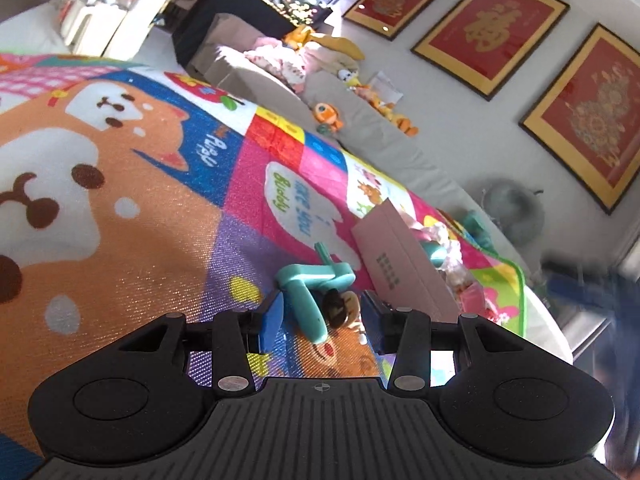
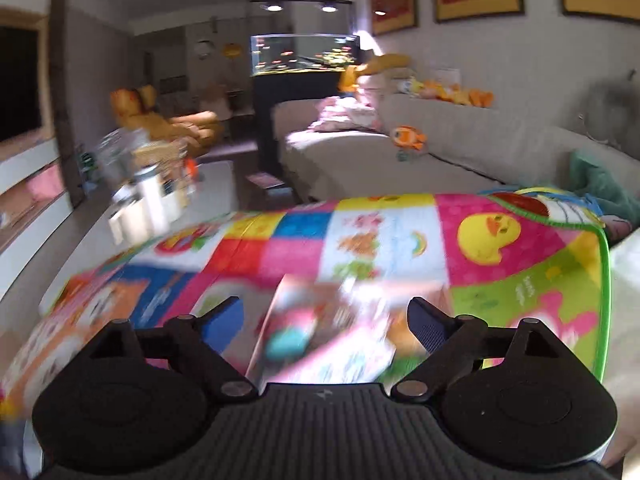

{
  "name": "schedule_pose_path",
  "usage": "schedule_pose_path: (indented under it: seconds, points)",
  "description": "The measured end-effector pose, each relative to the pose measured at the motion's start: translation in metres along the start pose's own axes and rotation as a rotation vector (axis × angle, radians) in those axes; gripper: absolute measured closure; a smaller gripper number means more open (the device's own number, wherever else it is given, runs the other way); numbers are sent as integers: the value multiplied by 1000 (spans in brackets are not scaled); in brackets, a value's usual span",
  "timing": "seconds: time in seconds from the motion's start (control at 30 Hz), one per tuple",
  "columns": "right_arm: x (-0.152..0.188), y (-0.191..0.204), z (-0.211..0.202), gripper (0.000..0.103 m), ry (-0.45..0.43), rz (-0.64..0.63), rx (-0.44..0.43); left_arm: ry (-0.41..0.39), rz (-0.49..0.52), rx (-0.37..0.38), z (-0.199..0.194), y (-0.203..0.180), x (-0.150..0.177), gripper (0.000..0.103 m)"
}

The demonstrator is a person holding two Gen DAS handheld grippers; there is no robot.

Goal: Organize objects

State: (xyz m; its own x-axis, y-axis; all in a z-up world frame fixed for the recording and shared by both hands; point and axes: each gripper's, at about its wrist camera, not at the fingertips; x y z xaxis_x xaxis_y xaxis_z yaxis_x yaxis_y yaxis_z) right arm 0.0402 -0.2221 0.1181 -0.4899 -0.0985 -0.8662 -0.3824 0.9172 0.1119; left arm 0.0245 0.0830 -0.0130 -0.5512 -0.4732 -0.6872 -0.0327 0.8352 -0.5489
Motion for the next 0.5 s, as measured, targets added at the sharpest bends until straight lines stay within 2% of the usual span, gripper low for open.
schedule_pose_path:
  seconds: [0.13, 0.23, 0.3, 0.4, 0.47, 0.5]
  points:
    - [67, 25, -3, 14, 79, -16, -31, -13, 56, -37, -1, -9, 3, 57]
    - [97, 28, 6, 14, 116, 40, -47, -2, 100, -81, 0, -16, 4, 57]
    - [108, 29, 8, 14, 106, 60, -39, 8, 145, -133, 3, -25, 2, 57]
    - [119, 25, 9, 14, 94, 82, -40, -1, 277, -255, 10, -43, -5, 57]
    - [120, 21, 6, 14, 78, 104, -47, 51, 364, -312, 25, -54, -14, 57]
    - [121, 19, 5, 13, 66, 113, -52, 86, 402, -313, 33, -58, -17, 55]
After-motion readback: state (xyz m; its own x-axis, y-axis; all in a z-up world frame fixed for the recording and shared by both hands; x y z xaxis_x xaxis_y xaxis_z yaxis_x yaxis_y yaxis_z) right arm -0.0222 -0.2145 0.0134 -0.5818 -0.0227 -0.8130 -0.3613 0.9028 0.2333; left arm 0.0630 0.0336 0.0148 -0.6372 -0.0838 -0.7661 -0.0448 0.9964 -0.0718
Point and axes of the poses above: each gripper's, at about its wrist camera, not at the fingertips, and z roughly the way its jaws point, y to its left, x to its underside, and after that the axes turned 10 degrees about -x, right-handed
